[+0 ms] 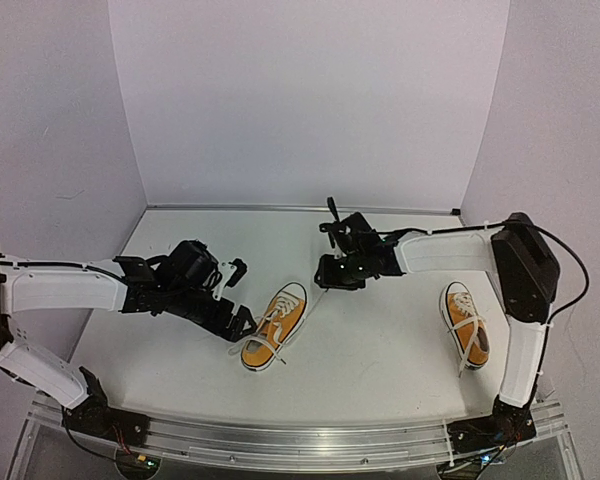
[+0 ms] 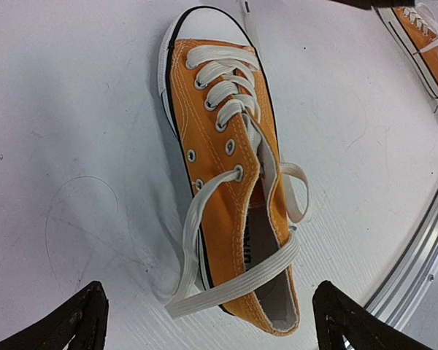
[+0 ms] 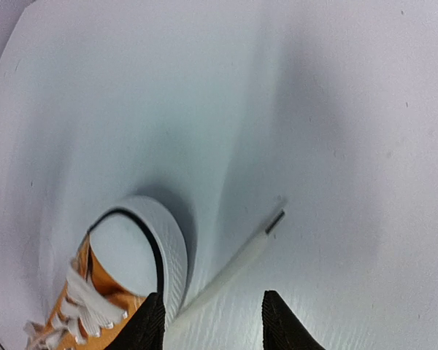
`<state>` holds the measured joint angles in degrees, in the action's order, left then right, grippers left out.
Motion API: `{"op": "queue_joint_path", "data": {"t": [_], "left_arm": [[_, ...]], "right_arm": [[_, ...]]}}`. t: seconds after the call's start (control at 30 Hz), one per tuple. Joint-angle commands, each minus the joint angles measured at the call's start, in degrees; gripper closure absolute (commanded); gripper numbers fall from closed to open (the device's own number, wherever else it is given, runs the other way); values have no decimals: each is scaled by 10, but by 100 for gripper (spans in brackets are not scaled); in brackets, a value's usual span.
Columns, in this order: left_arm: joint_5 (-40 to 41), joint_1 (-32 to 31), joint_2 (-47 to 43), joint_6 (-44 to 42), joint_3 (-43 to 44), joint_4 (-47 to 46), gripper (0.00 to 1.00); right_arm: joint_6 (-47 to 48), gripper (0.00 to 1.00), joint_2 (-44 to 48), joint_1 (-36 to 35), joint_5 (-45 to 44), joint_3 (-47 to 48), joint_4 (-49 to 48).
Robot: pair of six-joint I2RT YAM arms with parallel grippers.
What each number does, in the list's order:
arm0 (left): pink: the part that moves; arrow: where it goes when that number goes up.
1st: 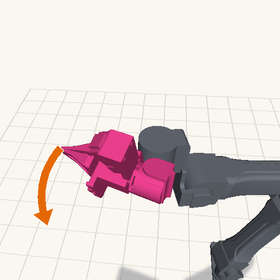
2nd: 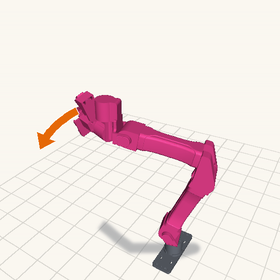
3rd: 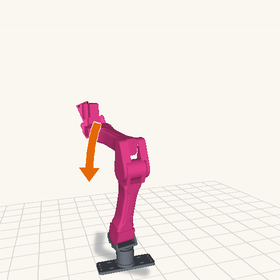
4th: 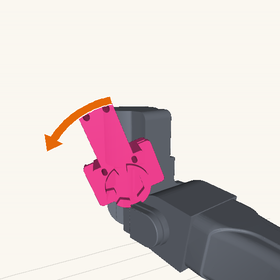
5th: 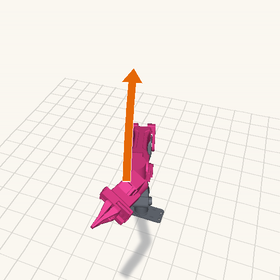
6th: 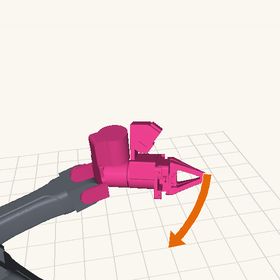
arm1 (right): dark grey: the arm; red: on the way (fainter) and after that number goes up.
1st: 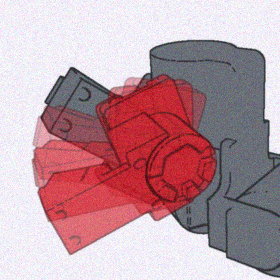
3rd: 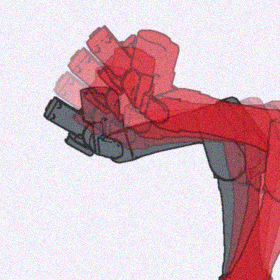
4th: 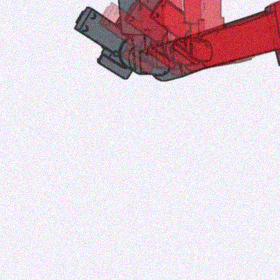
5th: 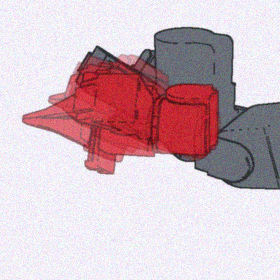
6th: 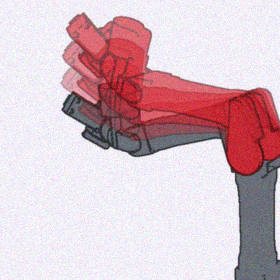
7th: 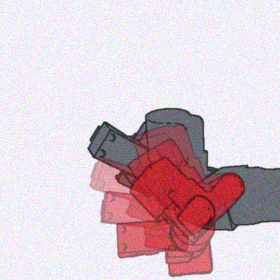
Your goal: Tie the shoes
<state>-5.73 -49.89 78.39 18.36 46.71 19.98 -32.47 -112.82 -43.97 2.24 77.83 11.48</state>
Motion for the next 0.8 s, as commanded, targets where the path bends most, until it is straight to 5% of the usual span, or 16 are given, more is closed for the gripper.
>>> {"op": "queue_joint_path", "data": {"t": [0.0,0.67,0.77], "left_arm": [[28,-6,-20,-8,23,10,3],[71,-21,-6,-9,20,7,1],[75,-21,-2,-9,21,8,1]], "right_arm": [[17,59,-54,-4,-60,81,66],[-1,61,-144,-35,-89,109,94],[0,71,-151,-35,-86,109,96]]}}
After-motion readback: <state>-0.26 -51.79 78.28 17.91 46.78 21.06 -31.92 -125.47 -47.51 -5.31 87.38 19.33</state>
